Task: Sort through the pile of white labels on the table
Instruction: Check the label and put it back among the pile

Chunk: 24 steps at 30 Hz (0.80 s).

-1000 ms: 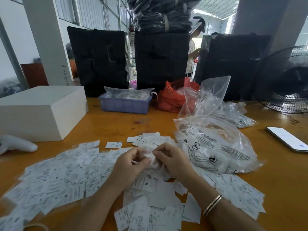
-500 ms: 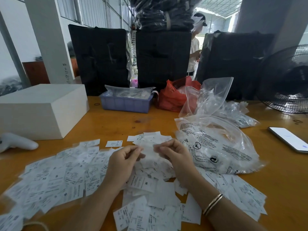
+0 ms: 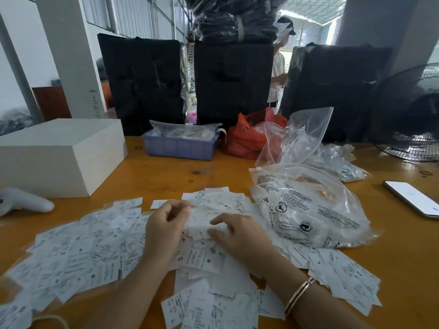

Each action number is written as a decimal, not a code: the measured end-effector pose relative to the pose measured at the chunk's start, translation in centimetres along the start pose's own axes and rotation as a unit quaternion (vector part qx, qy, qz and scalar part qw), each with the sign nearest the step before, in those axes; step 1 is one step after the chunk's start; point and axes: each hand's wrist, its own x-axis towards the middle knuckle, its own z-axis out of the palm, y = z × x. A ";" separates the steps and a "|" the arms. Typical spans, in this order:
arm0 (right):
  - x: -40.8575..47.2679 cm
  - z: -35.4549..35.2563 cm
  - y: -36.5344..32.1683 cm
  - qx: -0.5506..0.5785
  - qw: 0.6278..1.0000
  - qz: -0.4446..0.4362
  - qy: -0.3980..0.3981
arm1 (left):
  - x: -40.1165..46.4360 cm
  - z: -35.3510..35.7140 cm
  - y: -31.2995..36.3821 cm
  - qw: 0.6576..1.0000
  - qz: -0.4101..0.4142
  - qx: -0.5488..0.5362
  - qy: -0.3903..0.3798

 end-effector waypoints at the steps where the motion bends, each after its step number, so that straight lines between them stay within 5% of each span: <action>1: -0.1 0.2 -0.2 -0.076 0.997 -0.010 -0.019 | 0.0 -0.1 0.0 1.000 -0.002 -0.011 -0.001; 3: 0.0 0.3 -0.5 -0.147 0.988 -0.035 -0.015 | 0.0 -0.1 0.2 1.000 -0.006 -0.029 -0.002; 7: -0.1 0.0 -0.5 -0.105 0.991 -0.081 0.020 | -0.1 -0.1 0.5 0.998 -0.023 -0.056 -0.004; 12: -0.2 -0.2 -0.1 0.119 0.990 0.038 0.069 | 0.0 0.2 0.5 0.996 -0.047 -0.070 -0.017; 19: -0.4 -1.0 0.3 0.395 0.908 0.112 0.079 | -0.1 0.4 0.4 0.995 -0.076 -0.062 -0.009; 24: -0.3 -1.2 0.8 0.533 0.833 0.115 0.093 | 0.0 0.1 0.6 0.971 -0.155 -0.181 -0.030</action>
